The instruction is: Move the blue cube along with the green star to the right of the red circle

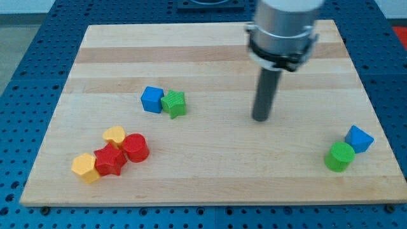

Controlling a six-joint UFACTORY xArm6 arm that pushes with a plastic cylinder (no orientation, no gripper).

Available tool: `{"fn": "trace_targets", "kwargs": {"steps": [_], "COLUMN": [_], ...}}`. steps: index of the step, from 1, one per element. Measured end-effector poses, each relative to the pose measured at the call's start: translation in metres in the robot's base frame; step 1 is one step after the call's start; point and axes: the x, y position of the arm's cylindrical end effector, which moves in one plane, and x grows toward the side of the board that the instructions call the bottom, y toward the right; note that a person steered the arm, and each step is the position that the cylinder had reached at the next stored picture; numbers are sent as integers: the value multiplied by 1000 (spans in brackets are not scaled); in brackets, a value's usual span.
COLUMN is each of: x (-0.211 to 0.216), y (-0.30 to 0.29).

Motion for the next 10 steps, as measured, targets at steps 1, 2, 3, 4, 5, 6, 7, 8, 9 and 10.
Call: {"fn": "trace_targets", "kwargs": {"steps": [1,2,3,4,5,6,7,8,9,10], "x": [-50,-50,-38,-36,-72,-84,-84,-74,-67,-67], "y": [-44,-60,-123,-156,-177,-190,-228,-246,-260,-260]}}
